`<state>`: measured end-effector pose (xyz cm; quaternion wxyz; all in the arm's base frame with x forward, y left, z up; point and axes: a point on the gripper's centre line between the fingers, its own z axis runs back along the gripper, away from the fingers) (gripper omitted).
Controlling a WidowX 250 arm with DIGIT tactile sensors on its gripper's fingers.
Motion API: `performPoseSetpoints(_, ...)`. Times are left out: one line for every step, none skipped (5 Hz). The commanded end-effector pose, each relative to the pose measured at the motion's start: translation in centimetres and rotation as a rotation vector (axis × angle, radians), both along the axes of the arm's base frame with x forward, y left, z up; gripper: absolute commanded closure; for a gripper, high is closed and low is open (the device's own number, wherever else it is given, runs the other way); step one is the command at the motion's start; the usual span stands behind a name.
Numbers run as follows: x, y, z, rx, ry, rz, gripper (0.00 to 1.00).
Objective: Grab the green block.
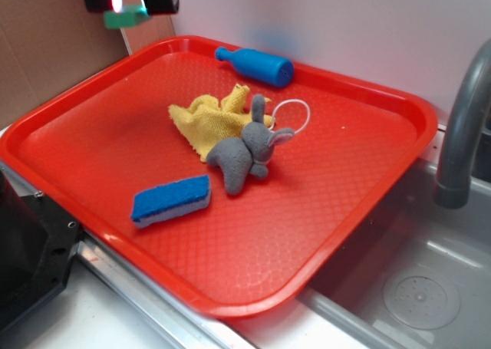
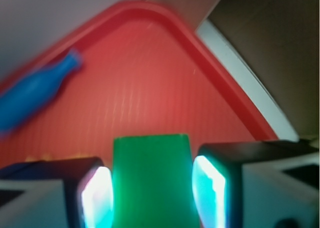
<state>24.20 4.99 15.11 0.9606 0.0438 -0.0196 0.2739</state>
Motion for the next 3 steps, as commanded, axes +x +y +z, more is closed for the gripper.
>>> performPoseSetpoints(-5.4, -4.6, 7.2, -0.058, -0.059, -0.523, 1.00)
performPoseSetpoints(-7.1, -5.8, 7.6, -0.109, -0.023, -0.769, 1.00)
performPoseSetpoints(-7.4, -5.7, 7.0, -0.138, 0.008, -0.873, 1.00)
